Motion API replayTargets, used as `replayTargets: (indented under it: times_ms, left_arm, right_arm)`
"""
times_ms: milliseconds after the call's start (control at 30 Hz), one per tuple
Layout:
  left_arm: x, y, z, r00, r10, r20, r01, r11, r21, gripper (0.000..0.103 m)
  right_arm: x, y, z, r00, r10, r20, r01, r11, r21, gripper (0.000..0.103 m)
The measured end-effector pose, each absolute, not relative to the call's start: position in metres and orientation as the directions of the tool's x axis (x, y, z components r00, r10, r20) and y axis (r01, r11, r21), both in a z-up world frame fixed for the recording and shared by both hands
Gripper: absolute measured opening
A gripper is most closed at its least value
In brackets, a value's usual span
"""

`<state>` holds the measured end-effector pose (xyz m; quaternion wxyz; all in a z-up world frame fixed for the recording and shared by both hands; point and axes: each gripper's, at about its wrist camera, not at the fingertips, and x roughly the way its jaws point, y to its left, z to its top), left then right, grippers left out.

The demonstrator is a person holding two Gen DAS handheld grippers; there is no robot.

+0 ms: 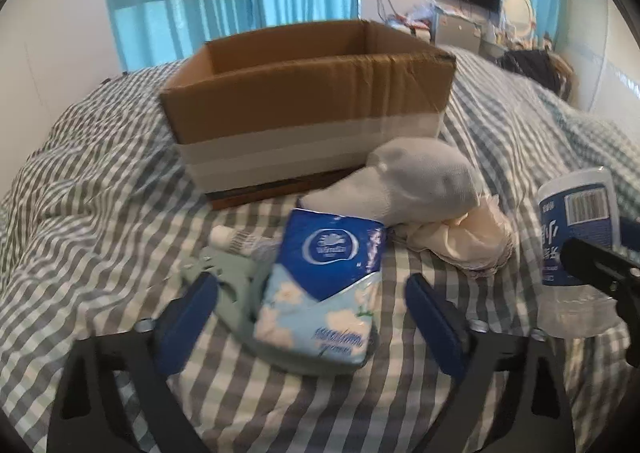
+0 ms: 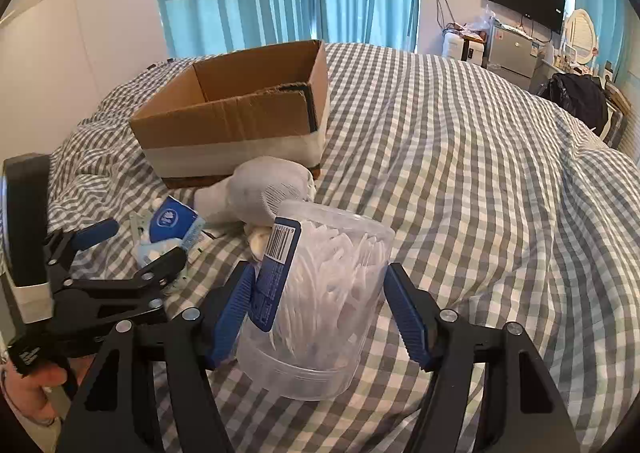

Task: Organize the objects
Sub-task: 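Grasp the blue Vinda tissue pack with the left gripper while the right grasps the cotton-swab jar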

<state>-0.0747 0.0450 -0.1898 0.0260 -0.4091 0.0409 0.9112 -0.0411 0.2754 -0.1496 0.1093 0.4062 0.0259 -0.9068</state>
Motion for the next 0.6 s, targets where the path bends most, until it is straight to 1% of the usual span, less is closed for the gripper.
replayTargets:
  times_ms: [33, 100, 133, 233, 400, 500, 600]
  left_arm:
    - [-0.078, 0.048, -0.193, -0.653, 0.014, -0.757, -0.09, -0.994, 0.059, 0.076]
    - [-0.081, 0.051, -0.199, -0.634, 0.017, -0.773, -0.104, -0.992, 0.064, 0.065]
    - [-0.08, 0.054, -0.201, -0.63, 0.009, -0.776, -0.115, -0.99, 0.083, 0.057]
    - [-0.076, 0.058, -0.201, -0.633, -0.001, -0.774, -0.136, -0.984, 0.112, 0.054]
    - [-0.061, 0.056, -0.19, -0.645, 0.016, -0.764, -0.144, -0.984, 0.101, 0.053]
    - [-0.048, 0.049, -0.174, -0.655, 0.038, -0.755, -0.141, -0.987, 0.073, 0.053]
    - [-0.045, 0.044, -0.164, -0.631, 0.017, -0.776, -0.117, -0.99, 0.073, 0.053]
  right_arm:
    - [-0.041, 0.276, -0.151, -0.645, -0.177, -0.743, 0.221, -0.974, 0.041, 0.067]
    - [-0.042, 0.278, -0.153, -0.639, -0.186, -0.746, 0.226, -0.973, 0.049, 0.066]
    - [-0.043, 0.28, -0.154, -0.637, -0.191, -0.747, 0.228, -0.972, 0.055, 0.066]
    - [-0.043, 0.282, -0.155, -0.635, -0.196, -0.748, 0.231, -0.971, 0.058, 0.066]
    - [-0.039, 0.283, -0.151, -0.642, -0.195, -0.741, 0.233, -0.971, 0.053, 0.066]
    - [-0.033, 0.278, -0.146, -0.652, -0.188, -0.735, 0.239, -0.97, 0.037, 0.066]
    - [-0.023, 0.274, -0.136, -0.666, -0.184, -0.723, 0.242, -0.97, 0.025, 0.066]
